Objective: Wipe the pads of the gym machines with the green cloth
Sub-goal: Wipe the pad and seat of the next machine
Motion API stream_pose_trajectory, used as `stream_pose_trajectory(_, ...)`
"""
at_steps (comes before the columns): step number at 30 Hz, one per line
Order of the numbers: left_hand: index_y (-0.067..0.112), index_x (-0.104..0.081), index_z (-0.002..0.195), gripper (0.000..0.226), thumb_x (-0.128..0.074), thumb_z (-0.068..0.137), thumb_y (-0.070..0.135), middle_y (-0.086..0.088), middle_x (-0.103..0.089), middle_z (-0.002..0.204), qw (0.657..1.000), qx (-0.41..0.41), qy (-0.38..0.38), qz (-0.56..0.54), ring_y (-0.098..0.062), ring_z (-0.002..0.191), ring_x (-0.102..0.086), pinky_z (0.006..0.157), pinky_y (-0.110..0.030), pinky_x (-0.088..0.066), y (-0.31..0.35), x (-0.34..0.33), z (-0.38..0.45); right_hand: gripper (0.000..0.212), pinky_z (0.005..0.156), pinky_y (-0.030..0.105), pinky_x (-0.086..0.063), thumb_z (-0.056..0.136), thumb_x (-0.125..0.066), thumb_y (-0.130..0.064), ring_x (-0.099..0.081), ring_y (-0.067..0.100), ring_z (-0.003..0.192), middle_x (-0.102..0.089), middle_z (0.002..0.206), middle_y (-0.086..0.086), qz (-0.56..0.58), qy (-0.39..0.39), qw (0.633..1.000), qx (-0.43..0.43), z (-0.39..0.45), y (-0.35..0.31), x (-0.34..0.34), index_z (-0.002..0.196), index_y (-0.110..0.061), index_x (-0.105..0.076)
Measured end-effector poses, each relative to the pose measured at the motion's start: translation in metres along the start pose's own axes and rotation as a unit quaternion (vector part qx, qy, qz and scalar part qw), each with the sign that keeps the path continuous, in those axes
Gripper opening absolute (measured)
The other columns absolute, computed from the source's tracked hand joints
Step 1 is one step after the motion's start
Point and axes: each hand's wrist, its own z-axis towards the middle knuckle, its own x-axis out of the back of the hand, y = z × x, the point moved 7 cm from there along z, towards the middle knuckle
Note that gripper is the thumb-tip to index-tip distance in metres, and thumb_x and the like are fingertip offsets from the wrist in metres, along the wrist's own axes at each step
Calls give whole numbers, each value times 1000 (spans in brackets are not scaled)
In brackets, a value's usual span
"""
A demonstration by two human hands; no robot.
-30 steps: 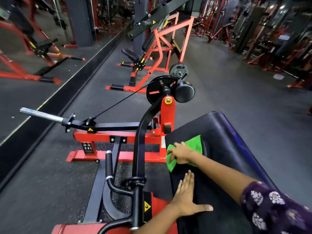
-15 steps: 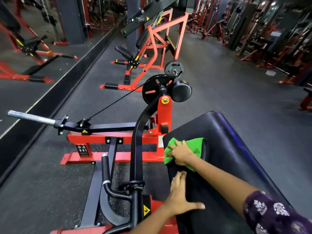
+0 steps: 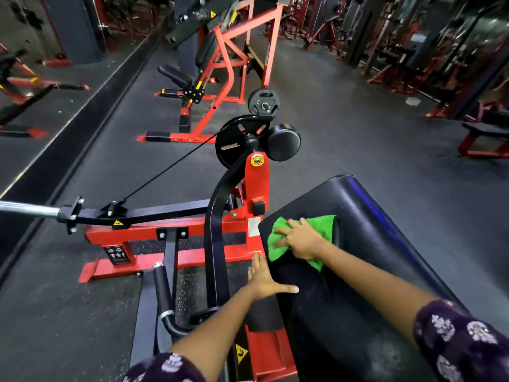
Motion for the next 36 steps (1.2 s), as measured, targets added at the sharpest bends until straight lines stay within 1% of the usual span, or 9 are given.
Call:
stream_pose_trajectory(4, 5, 21, 146, 144, -76, 58, 66, -8, 28, 154, 998, -22, -28, 57, -18, 141, 25, 115, -39, 16, 3, 8, 17, 51, 109, 53, -19, 92, -46, -17, -17, 33, 140, -24, 154, -1, 29, 35, 989, -139, 13, 19, 14, 139, -35, -44)
stream_pose_trajectory(10, 8, 18, 147, 139, -76, 61, 63, -7, 23, 155, 996, -32, -18, 86, -16, 143, 20, 115, -40, 15, -16, 31, 37, 51, 106, 48, -24, 91, -46, -16, -22, 31, 138, -29, 151, -3, -1, 2, 1000, 25, -2, -30, -3, 138, -36, -45)
stream_pose_trajectory(16, 8, 18, 148, 143, -80, 58, 59, -5, 21, 156, 993, -73, -23, 95, -15, 144, 18, 113, -37, 16, -13, 50, 65, 47, 108, 54, -19, 92, -48, -24, -19, 33, 139, -26, 153, 0, 46, 27, 987, -153, 13, 5, 9, 138, -31, -46)
stream_pose_trajectory(19, 4, 19, 146, 143, -83, 58, 52, -7, 21, 156, 988, -86, -26, 125, -17, 144, 17, 113, -35, 13, -7, 61, 80, 50, 107, 57, -18, 90, -52, -40, -19, 36, 139, -24, 153, 3, 51, 4, 994, -92, 20, -40, -7, 139, -27, -45)
stream_pose_trajectory(24, 9, 7, 150, 141, -91, 50, 30, -5, -2, 158, 987, -96, -105, 75, -25, 145, -4, 117, -35, -9, 4, 68, 97, 48, 107, 52, -22, 95, -46, -26, -21, 32, 138, -25, 153, -2, 27, 21, 997, -69, 26, -6, 0, 141, -34, -40)
stream_pose_trajectory(27, 12, -7, 151, 111, -67, 60, -10, -5, -27, 149, 994, -46, -90, -47, -25, 128, -36, 85, -28, -46, 0, 78, 110, 49, 106, 56, -21, 96, -43, -21, -17, 35, 139, -19, 156, 4, 47, 35, 986, -157, 38, 0, 6, 144, -28, -38)
stream_pose_trajectory(30, 12, -28, 146, 94, -43, 63, -28, -10, -51, 126, 989, -45, -92, -111, -24, 98, -48, 51, -26, -41, -1, 83, 120, 46, 108, 59, -18, 98, -38, -21, -13, 38, 140, -13, 158, 7, 53, 20, 987, -152, 47, -30, -2, 145, -22, -35)
stream_pose_trajectory(34, 19, -37, 141, 87, -37, 66, -25, -6, -57, 99, 991, -53, -89, -88, -16, 69, -57, 40, -22, -37, 5, 86, 116, 46, 107, 53, -23, 95, -45, -23, -20, 34, 137, -24, 153, 2, -5, 30, 999, -28, 49, -35, -7, 140, -30, -42)
stream_pose_trajectory(36, 21, -29, 145, 89, -41, 68, -23, -5, -57, 111, 992, -67, -92, -62, -5, 74, -63, 40, -19, -40, 6, 85, 108, 48, 107, 52, -23, 95, -45, -21, -20, 35, 138, -23, 154, 3, 7, 39, 996, -84, 50, -5, 2, 142, -29, -40)
